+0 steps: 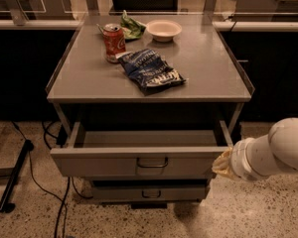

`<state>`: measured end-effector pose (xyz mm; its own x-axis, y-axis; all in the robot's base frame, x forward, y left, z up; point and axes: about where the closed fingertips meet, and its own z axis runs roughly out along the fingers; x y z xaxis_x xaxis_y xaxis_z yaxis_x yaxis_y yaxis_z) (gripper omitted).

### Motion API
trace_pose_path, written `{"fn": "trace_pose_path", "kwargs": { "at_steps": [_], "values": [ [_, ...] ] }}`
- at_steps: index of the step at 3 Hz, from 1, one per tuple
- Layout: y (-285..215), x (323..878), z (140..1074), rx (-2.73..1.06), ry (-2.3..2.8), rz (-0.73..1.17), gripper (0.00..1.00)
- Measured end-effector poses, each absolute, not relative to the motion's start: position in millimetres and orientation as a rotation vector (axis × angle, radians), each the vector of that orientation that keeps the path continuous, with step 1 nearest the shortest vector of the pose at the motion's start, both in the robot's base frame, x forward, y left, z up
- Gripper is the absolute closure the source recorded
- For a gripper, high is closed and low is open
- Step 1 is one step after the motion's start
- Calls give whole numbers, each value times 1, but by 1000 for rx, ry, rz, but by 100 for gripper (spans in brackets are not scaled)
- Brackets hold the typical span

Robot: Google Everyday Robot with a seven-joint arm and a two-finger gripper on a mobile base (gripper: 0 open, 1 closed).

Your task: Close top drawer

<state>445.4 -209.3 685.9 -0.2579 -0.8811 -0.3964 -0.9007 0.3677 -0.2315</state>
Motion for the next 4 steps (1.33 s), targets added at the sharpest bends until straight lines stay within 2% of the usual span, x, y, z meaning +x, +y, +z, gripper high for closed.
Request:
{"fn": "trace_pose_path", "kwargs": {
  "at_steps": [4],
  "values": [
    [-185,517,658,-1422,1888,-97,100]
  ]
}}
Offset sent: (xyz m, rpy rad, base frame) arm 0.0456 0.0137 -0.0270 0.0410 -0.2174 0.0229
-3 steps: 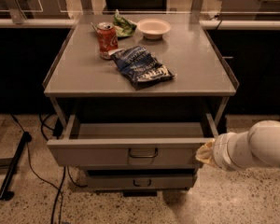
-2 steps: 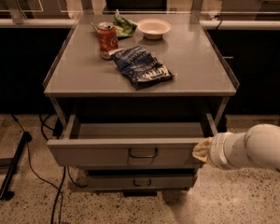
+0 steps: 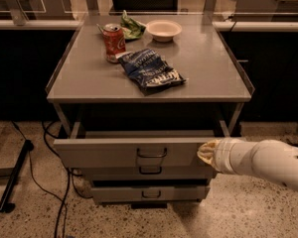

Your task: Close top drawer

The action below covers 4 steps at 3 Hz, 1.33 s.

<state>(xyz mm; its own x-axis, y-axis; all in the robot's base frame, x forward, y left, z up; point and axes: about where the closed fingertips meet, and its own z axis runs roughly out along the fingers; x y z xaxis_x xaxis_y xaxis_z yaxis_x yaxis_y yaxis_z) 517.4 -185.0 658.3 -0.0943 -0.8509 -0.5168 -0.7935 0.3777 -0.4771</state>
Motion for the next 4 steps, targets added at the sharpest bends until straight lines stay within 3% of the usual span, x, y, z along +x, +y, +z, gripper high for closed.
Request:
{"fn": "trace_pose_path", "kwargs": {
  "at_steps": [4],
  "values": [
    [-176,597,640,-1398,1826,-151,100]
  ]
}}
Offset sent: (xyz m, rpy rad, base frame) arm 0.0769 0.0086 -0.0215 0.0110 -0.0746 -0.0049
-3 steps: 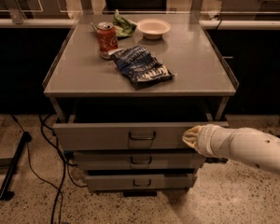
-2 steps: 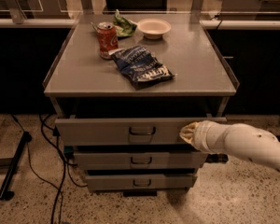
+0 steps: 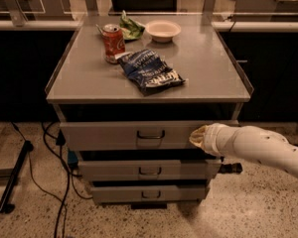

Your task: Close top drawer

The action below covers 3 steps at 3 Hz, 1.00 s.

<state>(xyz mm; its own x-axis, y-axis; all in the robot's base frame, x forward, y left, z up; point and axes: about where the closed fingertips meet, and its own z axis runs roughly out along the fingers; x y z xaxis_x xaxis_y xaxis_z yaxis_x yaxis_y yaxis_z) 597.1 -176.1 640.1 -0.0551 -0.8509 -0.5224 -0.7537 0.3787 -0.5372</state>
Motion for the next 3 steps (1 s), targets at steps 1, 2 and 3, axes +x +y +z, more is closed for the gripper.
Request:
{"fn": "trace_pose_path", "kwargs": {
  "at_steps": [1,2,3],
  "values": [
    [-172,599,644,-1491,1850,-90,100],
    [-172,597,647,-1497,1849,-82,100],
    [-174,582,644,-1537,1886,-21,100]
  ]
}}
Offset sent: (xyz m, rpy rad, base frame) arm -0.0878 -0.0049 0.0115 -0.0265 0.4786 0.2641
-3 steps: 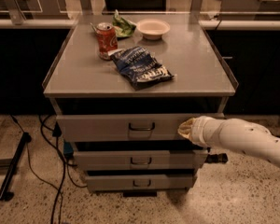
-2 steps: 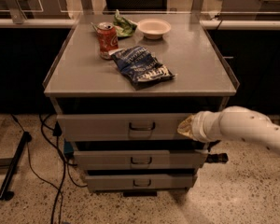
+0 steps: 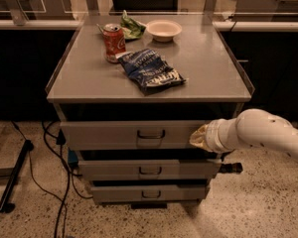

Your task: Close top drawer

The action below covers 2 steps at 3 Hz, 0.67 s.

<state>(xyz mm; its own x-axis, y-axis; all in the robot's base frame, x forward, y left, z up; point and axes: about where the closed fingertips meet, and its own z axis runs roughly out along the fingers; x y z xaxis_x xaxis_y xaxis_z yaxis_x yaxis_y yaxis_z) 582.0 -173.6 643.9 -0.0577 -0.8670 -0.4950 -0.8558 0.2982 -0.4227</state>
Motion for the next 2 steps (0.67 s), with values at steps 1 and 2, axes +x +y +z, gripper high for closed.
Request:
{"fn": "trace_pose_path", "kwargs": {
  "at_steps": [1,2],
  "values": [
    [-186,545,648,-1570,1969,130,100],
    [-194,502,644,-1622,2051,288,100]
  ]
}}
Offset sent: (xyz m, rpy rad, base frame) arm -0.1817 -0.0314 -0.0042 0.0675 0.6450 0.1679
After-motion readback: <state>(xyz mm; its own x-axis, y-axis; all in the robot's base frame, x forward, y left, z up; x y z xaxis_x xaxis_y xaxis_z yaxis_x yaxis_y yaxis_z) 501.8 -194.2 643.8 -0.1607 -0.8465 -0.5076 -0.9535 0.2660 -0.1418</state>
